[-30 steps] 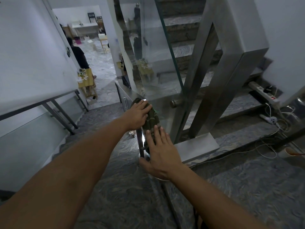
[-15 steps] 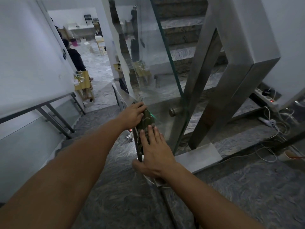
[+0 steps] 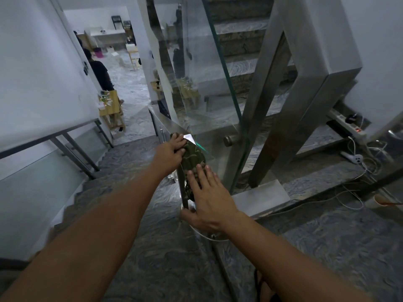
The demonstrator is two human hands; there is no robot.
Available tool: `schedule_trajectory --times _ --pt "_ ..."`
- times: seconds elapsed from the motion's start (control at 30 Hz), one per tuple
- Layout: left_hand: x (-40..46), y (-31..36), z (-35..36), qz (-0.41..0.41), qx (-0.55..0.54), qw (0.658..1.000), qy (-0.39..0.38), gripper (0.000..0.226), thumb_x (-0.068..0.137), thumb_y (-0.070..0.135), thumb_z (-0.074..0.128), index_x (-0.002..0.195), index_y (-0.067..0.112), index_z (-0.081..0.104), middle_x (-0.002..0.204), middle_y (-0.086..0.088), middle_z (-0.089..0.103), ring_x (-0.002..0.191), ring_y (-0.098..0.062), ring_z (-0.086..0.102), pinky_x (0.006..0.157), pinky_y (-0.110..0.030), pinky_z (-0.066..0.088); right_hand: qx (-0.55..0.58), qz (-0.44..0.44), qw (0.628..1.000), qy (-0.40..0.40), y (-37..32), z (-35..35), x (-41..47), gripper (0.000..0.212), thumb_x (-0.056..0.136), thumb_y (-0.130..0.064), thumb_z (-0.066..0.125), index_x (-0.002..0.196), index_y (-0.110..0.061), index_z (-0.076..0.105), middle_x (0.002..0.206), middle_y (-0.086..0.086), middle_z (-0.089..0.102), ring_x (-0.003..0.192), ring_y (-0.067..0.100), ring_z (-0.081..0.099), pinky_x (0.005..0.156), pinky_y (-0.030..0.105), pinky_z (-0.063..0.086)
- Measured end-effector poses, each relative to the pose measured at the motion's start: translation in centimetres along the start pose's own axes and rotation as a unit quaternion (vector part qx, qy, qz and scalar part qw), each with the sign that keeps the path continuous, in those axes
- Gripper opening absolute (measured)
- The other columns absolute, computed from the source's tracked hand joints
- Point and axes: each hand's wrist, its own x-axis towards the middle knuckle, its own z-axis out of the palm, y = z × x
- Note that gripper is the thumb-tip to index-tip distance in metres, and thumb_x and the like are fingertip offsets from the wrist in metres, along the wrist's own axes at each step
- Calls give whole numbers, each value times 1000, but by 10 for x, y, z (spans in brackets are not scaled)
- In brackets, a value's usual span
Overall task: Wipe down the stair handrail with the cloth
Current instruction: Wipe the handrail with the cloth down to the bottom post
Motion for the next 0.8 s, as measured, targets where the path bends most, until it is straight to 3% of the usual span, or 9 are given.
schedule_trajectory --times 0.17,0.3,0.53,0.67,0.8 --pt "-32 9 12 -40 -87 994 42 40 90 4 53 130 5 51 148 -7 39 143 -20 24 118 -32 14 -15 -13 999 27 -2 5 -24 72 98 -47 30 153 -14 -1 161 19 -5 147 33 -13 116 40 -13" --pt "-61 20 19 -74 -179 980 48 42 89 0 54 131 5 51 149 -6 37 141 -18 29 118 -35 22 -41 -39 997 45 0 11 -46 64 101 -44 29 153 -12 11 160 21 8 148 35 0 115 40 -9" --pt "-102 32 35 -57 -149 986 43 43 89 3 55 131 7 51 150 -5 36 139 -18 31 109 -21 23 -26 -64 997 37 5 7 -95 61 99 -47 15 153 -17 12 161 12 7 149 25 -2 119 38 -7" --pt "-123 38 45 -69 -165 983 40 43 89 4 55 132 9 51 150 -1 37 140 -20 31 113 -29 26 -18 -70 997 35 12 9 -113 65 90 -38 16 149 -12 30 156 18 27 146 34 19 117 44 2" --pt "-145 50 51 -77 -182 979 55 43 88 2 55 131 8 52 149 -2 38 139 -20 33 114 -32 27 -12 -69 995 67 17 13 -126 54 83 -22 32 129 -9 59 135 19 57 126 37 52 105 51 40"
